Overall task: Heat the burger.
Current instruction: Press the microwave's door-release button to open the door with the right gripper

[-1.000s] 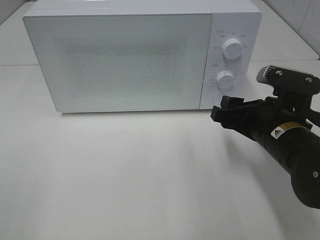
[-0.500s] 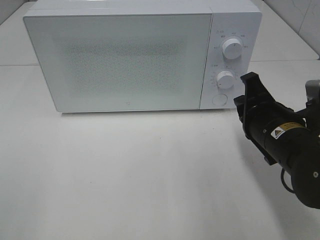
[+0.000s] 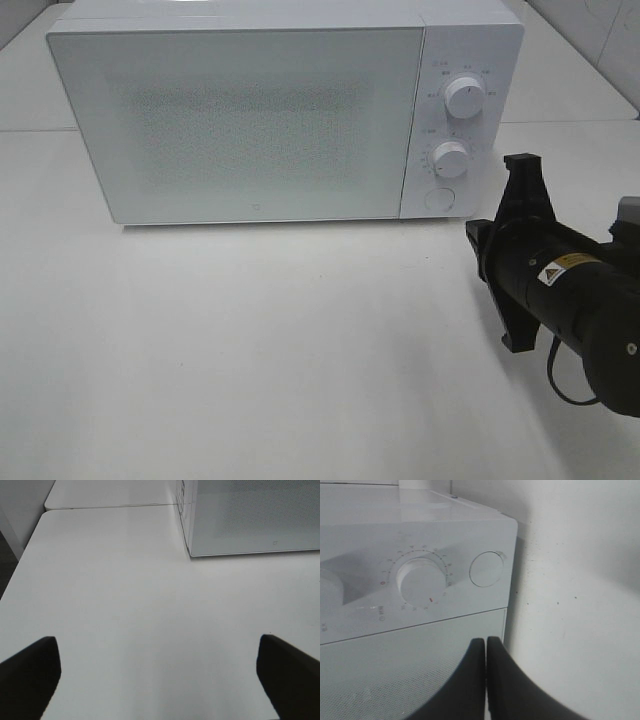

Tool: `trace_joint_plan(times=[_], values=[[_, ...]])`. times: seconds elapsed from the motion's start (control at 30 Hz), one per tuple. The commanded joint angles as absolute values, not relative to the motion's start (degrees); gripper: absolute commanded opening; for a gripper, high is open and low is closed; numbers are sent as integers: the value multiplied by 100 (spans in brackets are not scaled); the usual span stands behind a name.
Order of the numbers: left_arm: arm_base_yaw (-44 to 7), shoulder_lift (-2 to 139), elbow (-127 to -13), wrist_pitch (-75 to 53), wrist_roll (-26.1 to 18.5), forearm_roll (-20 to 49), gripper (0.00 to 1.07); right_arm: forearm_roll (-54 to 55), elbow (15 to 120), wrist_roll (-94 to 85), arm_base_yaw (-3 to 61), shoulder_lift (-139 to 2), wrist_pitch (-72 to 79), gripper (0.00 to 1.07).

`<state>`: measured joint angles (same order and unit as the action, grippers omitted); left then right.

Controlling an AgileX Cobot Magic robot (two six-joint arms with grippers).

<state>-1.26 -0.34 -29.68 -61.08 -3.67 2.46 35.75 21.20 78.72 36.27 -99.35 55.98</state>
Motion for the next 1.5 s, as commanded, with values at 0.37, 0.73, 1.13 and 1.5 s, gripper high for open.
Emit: trace_joint_plan(times=[0.37, 0.73, 1.13, 1.5], values=[[-97, -109, -2968, -6142, -361, 235, 101, 2590, 2727, 7953, 2739, -10204, 4887, 0], [-97, -109, -2968, -6142, -361, 235, 101, 2395, 3352, 8062, 2681, -10915, 4853, 0], [-97, -109, -2968, -6142, -361, 229, 101, 2550, 3764, 8308, 2618, -11396, 4887, 0], [-97, -109, -2968, -6142, -361, 229, 101, 2641, 4034, 8159, 2487, -11516, 4847, 0]])
